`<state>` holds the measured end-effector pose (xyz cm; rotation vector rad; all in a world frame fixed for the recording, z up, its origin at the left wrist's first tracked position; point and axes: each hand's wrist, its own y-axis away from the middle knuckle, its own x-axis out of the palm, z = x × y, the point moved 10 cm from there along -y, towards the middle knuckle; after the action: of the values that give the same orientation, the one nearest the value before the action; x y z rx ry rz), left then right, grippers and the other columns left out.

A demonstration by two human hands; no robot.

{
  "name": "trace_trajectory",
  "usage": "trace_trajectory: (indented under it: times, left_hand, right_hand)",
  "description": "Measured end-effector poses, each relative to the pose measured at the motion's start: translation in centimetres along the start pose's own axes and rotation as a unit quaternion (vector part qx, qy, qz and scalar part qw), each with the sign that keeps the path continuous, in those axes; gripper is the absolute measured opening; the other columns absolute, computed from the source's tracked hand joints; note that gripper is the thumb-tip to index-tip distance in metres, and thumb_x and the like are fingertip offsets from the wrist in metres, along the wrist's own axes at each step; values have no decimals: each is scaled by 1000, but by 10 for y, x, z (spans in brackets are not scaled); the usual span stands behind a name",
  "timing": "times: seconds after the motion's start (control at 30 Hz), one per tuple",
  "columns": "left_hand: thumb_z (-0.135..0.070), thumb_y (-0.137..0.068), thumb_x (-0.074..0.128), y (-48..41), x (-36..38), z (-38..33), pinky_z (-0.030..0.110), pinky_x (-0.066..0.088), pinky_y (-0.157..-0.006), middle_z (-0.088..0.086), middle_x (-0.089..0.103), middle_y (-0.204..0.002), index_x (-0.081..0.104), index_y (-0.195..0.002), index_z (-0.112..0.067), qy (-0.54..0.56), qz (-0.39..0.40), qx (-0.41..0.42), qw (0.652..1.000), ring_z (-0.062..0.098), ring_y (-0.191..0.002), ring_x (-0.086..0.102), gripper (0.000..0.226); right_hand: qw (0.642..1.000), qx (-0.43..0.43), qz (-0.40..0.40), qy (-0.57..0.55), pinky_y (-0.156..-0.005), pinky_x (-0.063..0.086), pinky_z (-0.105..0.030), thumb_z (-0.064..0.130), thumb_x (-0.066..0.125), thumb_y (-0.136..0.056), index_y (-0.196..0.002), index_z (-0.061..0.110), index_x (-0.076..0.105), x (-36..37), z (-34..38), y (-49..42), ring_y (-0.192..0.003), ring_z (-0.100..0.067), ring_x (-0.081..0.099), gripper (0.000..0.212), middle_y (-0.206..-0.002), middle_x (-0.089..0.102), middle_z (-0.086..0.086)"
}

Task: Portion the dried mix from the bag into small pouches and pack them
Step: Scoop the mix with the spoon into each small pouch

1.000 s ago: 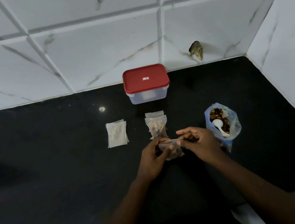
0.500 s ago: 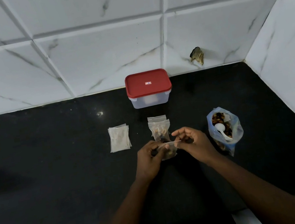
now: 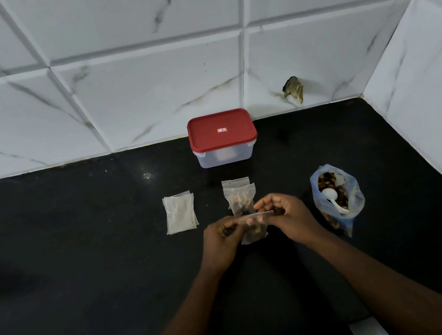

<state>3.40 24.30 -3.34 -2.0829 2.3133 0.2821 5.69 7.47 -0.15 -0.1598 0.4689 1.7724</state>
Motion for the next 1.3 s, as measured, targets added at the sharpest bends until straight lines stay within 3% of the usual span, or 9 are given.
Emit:
trace_trajectory:
  times: [0.17, 0.43, 0.6, 0.7, 0.87, 1.3]
  left_hand:
    - [-18, -98, 67, -2, -9, 1, 25, 58, -83, -6, 79, -101, 79, -106, -16, -12, -10, 1, 1000, 9, -96, 74, 15]
    - [-22, -99, 67, -13, -19, 15, 39, 59, -94, -4, 80, -105, 79, -109, -13, 25, -39, -40, 998, 12, -102, 75, 18]
    - [-23, -96, 71, -27, -22, 19, 42, 63, -87, -6, 80, -96, 80, -101, -19, 9, -68, -68, 995, 12, -91, 77, 11]
    - [-24, -96, 72, -36, -25, 24, 47, 62, -86, -5, 80, -93, 81, -97, -22, -4, -76, -83, 994, 16, -88, 77, 9]
    - [-19, -97, 70, -42, -23, 24, 50, 62, -87, 0, 80, -92, 79, -96, -19, 5, -77, -97, 992, 21, -89, 77, 9]
    - [-15, -102, 62, -41, -22, 20, 28, 62, -75, 2, 78, -93, 76, -99, -13, 39, -69, -126, 989, 15, -88, 77, 15]
  right_hand:
    - [999, 12, 0, -36, -88, 60, -34, 12, 81, -82, -106, 24, 72, -3, 0, -1, -92, -10, 73, 28, -95, 77, 2]
    - [998, 39, -35, -41, -88, 59, -34, 12, 81, -83, -109, 23, 70, -12, -8, -14, -92, -8, 74, 29, -94, 78, 2]
    - [995, 59, -80, -24, -81, 58, -31, 14, 81, -83, -106, 19, 59, -14, -14, -30, -88, -12, 72, 32, -88, 76, -2]
    - [994, 60, -91, -29, -77, 58, -26, 12, 82, -82, -104, 17, 63, -15, -14, -34, -83, -7, 72, 29, -87, 76, 0]
    - [992, 65, -93, -47, -84, 62, -41, 11, 80, -84, -103, 24, 67, -14, -17, -40, -87, -12, 74, 26, -91, 77, -1]
    - [993, 62, -93, -38, -81, 63, -38, 6, 77, -86, -100, 26, 68, -17, -13, -41, -86, -12, 74, 26, -91, 77, 1]
